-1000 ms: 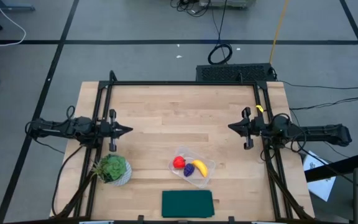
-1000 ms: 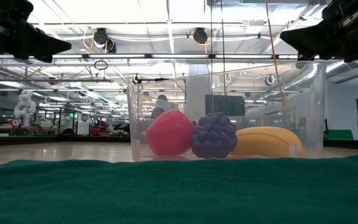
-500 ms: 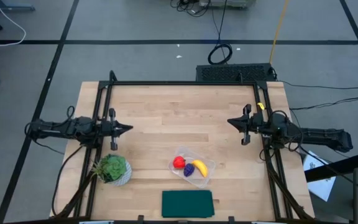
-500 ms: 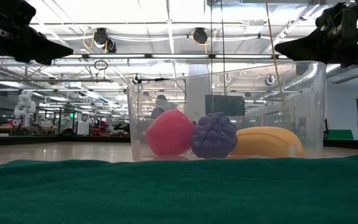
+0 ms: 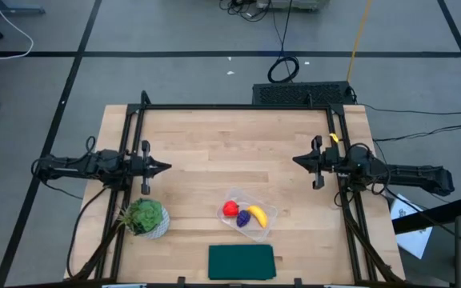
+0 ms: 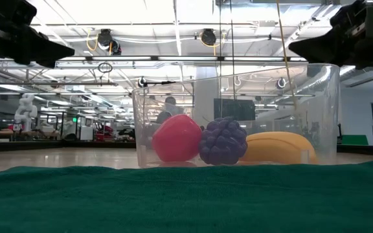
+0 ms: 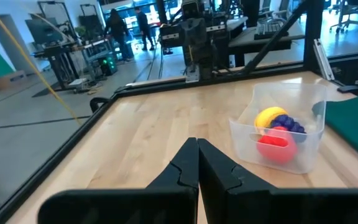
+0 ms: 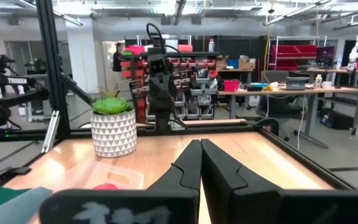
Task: Pick and placing Produce into tupperware
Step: Return to Home Position
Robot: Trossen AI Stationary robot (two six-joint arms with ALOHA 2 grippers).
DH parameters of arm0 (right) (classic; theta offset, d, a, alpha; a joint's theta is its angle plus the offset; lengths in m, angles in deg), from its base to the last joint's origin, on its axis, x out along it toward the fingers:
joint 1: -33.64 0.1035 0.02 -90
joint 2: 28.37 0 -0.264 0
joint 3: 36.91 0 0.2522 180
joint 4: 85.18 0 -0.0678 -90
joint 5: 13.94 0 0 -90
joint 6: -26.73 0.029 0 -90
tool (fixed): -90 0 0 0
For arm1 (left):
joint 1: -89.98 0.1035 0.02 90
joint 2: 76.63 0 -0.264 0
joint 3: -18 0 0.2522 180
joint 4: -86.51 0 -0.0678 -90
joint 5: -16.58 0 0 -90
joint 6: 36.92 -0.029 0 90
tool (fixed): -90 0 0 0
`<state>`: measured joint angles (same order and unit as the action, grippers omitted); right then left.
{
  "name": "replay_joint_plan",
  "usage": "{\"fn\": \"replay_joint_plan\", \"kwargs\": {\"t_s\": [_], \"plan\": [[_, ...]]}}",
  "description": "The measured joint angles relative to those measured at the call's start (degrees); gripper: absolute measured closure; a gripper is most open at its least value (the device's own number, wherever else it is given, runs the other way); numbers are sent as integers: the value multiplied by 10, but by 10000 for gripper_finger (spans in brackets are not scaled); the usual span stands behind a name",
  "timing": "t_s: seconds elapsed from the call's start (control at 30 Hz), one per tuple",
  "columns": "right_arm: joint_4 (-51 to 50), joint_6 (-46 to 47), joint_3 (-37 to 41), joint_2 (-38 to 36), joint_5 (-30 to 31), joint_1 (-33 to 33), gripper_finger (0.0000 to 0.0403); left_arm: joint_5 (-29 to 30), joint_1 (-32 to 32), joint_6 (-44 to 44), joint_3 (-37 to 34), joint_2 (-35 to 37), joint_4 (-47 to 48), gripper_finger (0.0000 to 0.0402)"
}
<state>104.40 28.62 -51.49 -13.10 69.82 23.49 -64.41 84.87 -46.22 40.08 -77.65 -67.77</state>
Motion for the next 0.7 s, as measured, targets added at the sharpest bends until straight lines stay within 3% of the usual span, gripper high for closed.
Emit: {"fn": "replay_joint_plan", "kwargs": {"t_s": [0.37,0.7], "plan": [[-22,0,0,0,0,0,403,0,0,21,-11,0,17,401],[-17,1,0,0,-31,0,403,-47,0,22,-22,0,11,401]]}}
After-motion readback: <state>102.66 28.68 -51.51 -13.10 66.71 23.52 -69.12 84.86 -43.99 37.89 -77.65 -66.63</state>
